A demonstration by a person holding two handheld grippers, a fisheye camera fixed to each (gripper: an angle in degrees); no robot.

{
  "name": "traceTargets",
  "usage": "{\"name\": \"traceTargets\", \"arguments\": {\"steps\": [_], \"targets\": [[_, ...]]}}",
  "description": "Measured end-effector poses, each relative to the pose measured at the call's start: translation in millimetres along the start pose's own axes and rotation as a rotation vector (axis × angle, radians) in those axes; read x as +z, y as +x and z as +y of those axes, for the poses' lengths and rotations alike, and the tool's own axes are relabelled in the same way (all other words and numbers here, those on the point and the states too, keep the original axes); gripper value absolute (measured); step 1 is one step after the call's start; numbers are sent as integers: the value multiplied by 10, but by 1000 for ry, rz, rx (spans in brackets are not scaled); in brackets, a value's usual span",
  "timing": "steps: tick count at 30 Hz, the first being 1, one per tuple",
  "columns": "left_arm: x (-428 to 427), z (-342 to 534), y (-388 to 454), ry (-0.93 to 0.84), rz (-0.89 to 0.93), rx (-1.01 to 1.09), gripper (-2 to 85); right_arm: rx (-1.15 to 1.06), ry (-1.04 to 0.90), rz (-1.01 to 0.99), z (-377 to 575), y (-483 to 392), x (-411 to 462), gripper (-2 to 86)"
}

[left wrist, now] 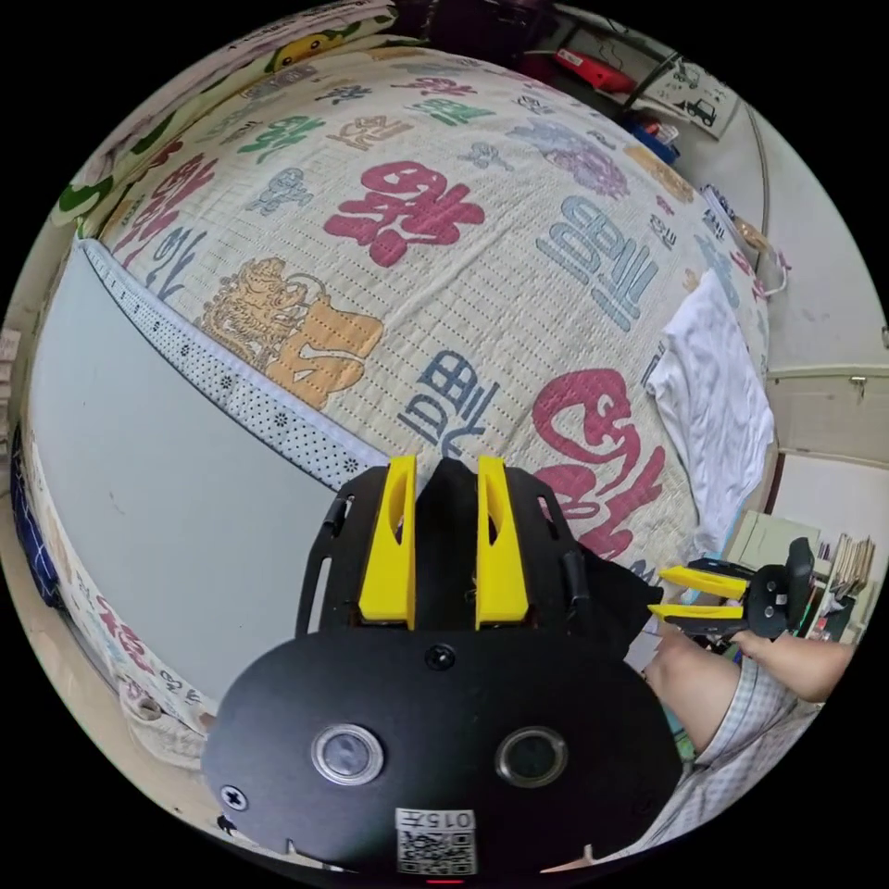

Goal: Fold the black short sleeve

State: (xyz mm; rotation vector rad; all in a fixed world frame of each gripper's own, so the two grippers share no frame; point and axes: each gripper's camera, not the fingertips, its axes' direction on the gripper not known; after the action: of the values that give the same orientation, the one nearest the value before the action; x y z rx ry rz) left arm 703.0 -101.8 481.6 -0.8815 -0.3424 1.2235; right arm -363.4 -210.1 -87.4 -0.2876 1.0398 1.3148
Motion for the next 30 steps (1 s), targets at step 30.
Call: {"name": "traceTargets", "arguments": {"steps": [30], "targets": [[-227, 2569, -1270, 463, 365, -155, 1, -378, 72, -51, 1855, -1008, -694, 6]]}}
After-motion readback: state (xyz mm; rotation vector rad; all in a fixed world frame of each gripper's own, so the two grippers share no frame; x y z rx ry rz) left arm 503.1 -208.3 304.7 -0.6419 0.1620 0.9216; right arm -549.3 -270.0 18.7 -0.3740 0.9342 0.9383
